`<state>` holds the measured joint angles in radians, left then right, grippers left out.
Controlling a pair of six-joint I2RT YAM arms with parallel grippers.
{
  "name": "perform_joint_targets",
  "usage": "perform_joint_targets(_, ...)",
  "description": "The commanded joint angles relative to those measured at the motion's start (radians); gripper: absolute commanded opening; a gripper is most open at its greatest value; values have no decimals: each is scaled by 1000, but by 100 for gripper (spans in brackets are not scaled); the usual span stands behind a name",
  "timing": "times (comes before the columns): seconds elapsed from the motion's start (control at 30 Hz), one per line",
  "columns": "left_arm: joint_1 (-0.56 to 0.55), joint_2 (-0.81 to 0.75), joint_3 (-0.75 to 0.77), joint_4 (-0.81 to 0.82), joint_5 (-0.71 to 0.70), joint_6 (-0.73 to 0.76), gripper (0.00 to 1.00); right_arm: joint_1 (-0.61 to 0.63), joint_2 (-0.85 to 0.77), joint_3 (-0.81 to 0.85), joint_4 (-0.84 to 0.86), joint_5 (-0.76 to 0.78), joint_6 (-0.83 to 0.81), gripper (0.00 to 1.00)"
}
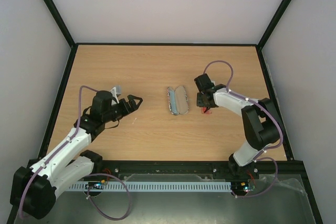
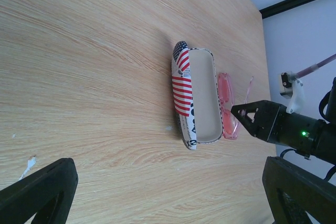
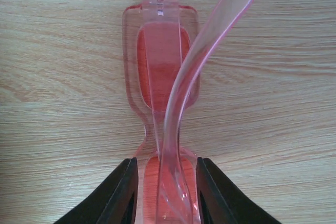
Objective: Organize the sunglasses
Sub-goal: Place the sunglasses at the center of the board.
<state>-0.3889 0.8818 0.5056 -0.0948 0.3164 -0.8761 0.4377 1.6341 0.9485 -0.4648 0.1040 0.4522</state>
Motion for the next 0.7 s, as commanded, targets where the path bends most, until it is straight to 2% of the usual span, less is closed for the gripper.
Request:
perform_joint_targets(0.0,-4,-16,-12,14,10,2,99,-1,-35,12,-4,5,7,33)
perform_joint_targets(0.1,-4,-15,-11,13,8,2,99,-1,-61,18,-6,14,6,31)
perform_joint_targets(0.17,-4,-13,-14,15,5,1,99,-1,-61,27,-7,21,1,24)
perform_joint_targets(0.23,-4,-8,-15,19,7,0,99,-1,-42,41,-10,26,-3,11)
perform_joint_targets(0.3,-4,-5,-17,23,9,-2,99,-1,-24,46,-4,33,-7,2)
perform_joint_targets(0.67,-5,-14,-13,7,4,-1,99,-1,72,53,34,11,-25,1)
